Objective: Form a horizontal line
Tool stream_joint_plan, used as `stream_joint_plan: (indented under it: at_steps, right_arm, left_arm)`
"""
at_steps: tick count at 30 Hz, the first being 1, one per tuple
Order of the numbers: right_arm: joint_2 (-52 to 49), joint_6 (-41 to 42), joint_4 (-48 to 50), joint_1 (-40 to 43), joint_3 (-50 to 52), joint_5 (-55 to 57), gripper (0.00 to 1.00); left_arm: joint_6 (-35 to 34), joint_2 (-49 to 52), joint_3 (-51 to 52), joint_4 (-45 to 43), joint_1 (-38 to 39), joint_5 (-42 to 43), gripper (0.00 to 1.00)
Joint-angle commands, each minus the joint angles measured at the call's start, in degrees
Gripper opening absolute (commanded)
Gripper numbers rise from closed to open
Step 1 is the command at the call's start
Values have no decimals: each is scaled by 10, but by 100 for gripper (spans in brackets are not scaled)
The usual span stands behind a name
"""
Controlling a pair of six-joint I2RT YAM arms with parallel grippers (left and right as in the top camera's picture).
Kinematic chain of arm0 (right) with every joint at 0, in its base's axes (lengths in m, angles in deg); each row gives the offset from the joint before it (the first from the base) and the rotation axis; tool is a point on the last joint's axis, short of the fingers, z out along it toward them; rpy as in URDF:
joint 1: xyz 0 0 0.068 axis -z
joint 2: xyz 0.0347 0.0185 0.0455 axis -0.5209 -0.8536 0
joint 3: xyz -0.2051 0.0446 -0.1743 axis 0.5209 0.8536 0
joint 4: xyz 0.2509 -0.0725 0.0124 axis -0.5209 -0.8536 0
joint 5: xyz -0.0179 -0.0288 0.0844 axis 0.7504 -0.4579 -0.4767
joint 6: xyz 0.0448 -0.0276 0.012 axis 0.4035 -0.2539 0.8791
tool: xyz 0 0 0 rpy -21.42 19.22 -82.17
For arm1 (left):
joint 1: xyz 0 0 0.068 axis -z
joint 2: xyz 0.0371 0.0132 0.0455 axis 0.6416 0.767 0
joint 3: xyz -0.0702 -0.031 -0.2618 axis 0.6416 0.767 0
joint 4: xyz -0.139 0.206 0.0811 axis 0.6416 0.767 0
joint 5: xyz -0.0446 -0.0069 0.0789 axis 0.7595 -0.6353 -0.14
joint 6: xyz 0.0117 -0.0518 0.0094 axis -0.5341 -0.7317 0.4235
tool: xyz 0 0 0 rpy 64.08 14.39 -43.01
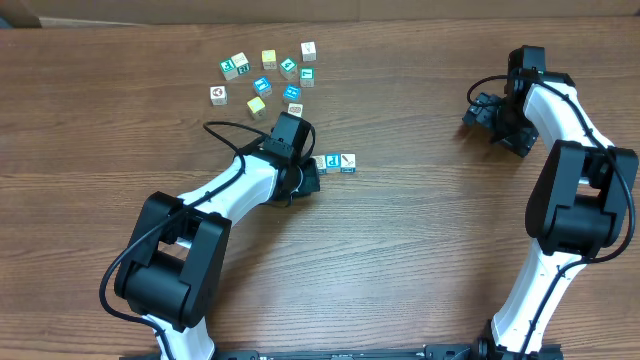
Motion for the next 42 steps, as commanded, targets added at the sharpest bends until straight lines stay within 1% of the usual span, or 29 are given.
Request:
stream_joint_plan:
  at_steps: [1, 4, 6, 11, 13, 14, 16, 18, 19, 21, 27, 34, 42]
  right_arm:
    - [23, 0, 3, 2, -11, 2, 100]
    - [23, 0, 3, 2, -11, 2, 100]
    - [23, 0, 3, 2, -11, 2, 100]
    - [23, 0, 3, 2, -11, 2, 100]
    - [23, 0, 3, 2, -11, 2, 100]
    - [23, 0, 3, 2, -11, 2, 100]
    - [23, 0, 3, 2, -11, 2, 100]
    - [23, 0, 3, 2, -11, 2, 100]
    - [23, 0, 3, 2, -11, 2, 100]
    - [23, 0, 3, 2, -11, 2, 100]
    - [23, 0, 3, 2, -11, 2, 100]
    - [23, 0, 3, 2, -11, 2, 100]
    - [23, 0, 3, 2, -11, 2, 100]
  left_arm:
    - [9, -28, -42, 70, -13, -26, 4]
    - [12, -56, -111, 135, -26, -90, 4]
    - [33, -57, -151, 147, -31, -109, 4]
    - [45, -37, -161, 86, -35, -136, 4]
    - [55, -9, -184, 89, -43, -132, 4]
    - [64, 10, -211, 106, -49, -128, 4]
    - [79, 57, -296, 177, -60, -112, 4]
    - [108, 127, -431, 283, -70, -87, 4]
    - [111, 162, -494, 334, -70, -87, 4]
    - [110, 195, -541, 369, -69, -83, 4]
    - [110, 260, -547, 382, -47, -70, 4]
    - [99, 269, -532, 394, -30, -72, 4]
    - [86, 269, -456, 341, -30, -72, 4]
